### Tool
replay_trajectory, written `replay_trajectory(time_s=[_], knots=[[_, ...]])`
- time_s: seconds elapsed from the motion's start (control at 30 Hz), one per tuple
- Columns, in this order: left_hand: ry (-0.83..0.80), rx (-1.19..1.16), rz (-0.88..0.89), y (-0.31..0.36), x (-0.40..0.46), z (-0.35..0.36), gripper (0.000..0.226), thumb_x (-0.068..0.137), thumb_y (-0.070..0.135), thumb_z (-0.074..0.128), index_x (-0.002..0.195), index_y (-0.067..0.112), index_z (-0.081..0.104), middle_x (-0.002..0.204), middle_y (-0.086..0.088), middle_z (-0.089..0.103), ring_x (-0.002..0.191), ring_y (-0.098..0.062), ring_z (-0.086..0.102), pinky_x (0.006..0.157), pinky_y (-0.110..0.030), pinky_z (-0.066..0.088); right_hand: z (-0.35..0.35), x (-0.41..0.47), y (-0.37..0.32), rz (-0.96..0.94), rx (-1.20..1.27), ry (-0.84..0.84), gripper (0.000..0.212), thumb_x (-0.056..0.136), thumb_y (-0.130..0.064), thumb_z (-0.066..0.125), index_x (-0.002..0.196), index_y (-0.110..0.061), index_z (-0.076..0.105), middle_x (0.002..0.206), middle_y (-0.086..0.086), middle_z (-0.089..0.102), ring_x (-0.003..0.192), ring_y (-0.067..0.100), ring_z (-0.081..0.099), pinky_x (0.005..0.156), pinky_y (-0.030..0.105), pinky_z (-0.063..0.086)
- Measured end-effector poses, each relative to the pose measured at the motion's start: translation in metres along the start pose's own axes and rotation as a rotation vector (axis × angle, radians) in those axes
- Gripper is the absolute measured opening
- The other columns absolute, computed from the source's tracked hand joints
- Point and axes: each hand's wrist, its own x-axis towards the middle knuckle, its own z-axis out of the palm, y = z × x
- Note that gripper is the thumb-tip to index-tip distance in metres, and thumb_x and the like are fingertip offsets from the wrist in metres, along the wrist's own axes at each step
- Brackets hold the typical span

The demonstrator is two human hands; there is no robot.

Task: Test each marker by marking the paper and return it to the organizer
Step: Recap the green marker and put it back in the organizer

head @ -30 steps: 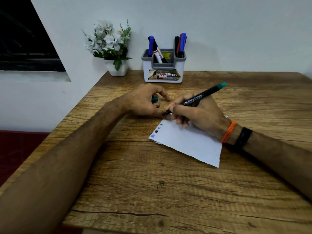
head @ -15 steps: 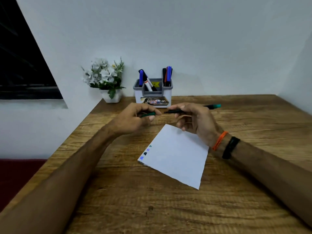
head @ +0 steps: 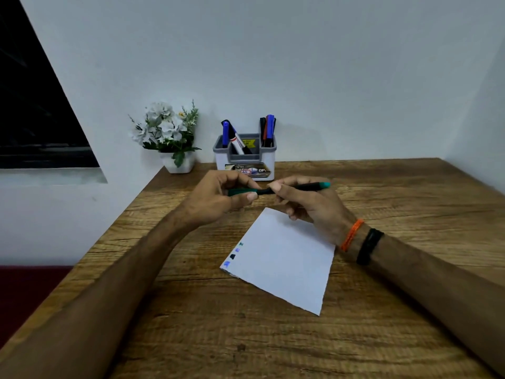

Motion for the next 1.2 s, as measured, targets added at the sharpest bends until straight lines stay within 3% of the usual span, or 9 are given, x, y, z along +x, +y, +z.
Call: replay_trajectory(time_s=[0.17, 0.33, 0.43, 0.63, 0.8, 1.07, 1.13, 1.2], knots=[[0.018, -0.105, -0.014, 0.002, -0.001, 0.002, 0.025, 0.08, 0.013, 0.07, 0.101, 0.0, 0.068, 0.089, -0.018, 0.071, 0.068, -0.011, 0.064, 0.059, -0.022, 0.052, -0.003, 0.002, -0.001, 0.041, 0.087, -0.023, 0.019, 0.093, -0.018, 0.063, 0.105, -0.006, 0.073, 0.086, 0.011, 0.076, 0.051, 0.012, 0.062, 0.048, 0.019, 0.047], [0.045, -0.14, -0.026, 0.0, 0.0, 0.001, 0.024, 0.079, 0.022, 0.068, 0.095, 0.005, 0.068, 0.081, -0.01, 0.072, 0.062, -0.012, 0.061, 0.055, -0.022, 0.051, -0.005, 0.003, 0.004, -0.031, -0.007, 0.028, 0.01, 0.083, -0.02, 0.075, 0.089, -0.013, 0.075, 0.072, 0.002, 0.073, 0.049, 0.011, 0.055, 0.05, 0.023, 0.044], [0.08, -0.13, -0.008, 0.001, 0.0, 0.002, 0.019, 0.085, 0.02, 0.065, 0.092, 0.003, 0.068, 0.075, -0.007, 0.071, 0.055, -0.012, 0.056, 0.05, -0.02, 0.047, -0.007, 0.004, 0.007, -0.104, -0.052, 0.022, 0.01, 0.083, -0.017, 0.075, 0.091, -0.012, 0.077, 0.069, 0.002, 0.071, 0.053, 0.015, 0.053, 0.048, 0.02, 0.045], [0.096, -0.087, -0.004, 0.003, -0.001, 0.014, 0.024, 0.097, 0.018, 0.052, 0.077, 0.005, 0.056, 0.052, 0.007, 0.057, 0.046, -0.004, 0.044, 0.048, -0.019, 0.038, -0.007, 0.005, 0.011, -0.258, -0.136, -0.005, 0.013, 0.088, -0.007, 0.07, 0.099, 0.0, 0.072, 0.07, 0.005, 0.068, 0.044, 0.004, 0.049, 0.042, 0.015, 0.04], [0.082, -0.088, -0.02, 0.003, -0.001, 0.016, 0.025, 0.097, 0.021, 0.05, 0.077, 0.007, 0.053, 0.062, -0.004, 0.051, 0.048, -0.009, 0.04, 0.049, -0.025, 0.035, -0.011, 0.01, 0.015, -0.351, -0.208, -0.034, 0.015, 0.089, -0.006, 0.069, 0.101, 0.002, 0.071, 0.071, 0.0, 0.064, 0.048, 0.003, 0.05, 0.044, 0.017, 0.04], [0.091, -0.082, -0.042, 0.008, -0.002, 0.017, 0.024, 0.097, 0.022, 0.052, 0.078, 0.007, 0.055, 0.061, -0.001, 0.054, 0.048, -0.006, 0.044, 0.05, -0.023, 0.038, -0.014, 0.012, 0.017, -0.372, -0.267, -0.047, 0.009, 0.09, -0.008, 0.069, 0.098, -0.005, 0.071, 0.072, -0.005, 0.065, 0.052, 0.003, 0.056, 0.047, 0.018, 0.044], [0.097, -0.112, -0.04, 0.01, -0.001, 0.014, 0.02, 0.095, 0.019, 0.055, 0.081, 0.005, 0.058, 0.057, 0.005, 0.057, 0.048, -0.005, 0.048, 0.049, -0.02, 0.041, -0.013, 0.014, 0.014, -0.367, -0.282, -0.045, 0.008, 0.09, -0.011, 0.07, 0.097, -0.007, 0.071, 0.075, -0.004, 0.067, 0.057, 0.003, 0.059, 0.051, 0.018, 0.046], [0.135, -0.142, -0.053, 0.01, -0.001, 0.01, 0.016, 0.088, 0.019, 0.062, 0.091, 0.003, 0.061, 0.067, 0.0, 0.065, 0.054, -0.006, 0.058, 0.053, -0.02, 0.05, -0.015, 0.017, 0.011, -0.406, -0.357, -0.023, 0.011, 0.088, -0.013, 0.073, 0.098, -0.01, 0.073, 0.084, -0.006, 0.071, 0.07, 0.005, 0.065, 0.062, 0.02, 0.05]])
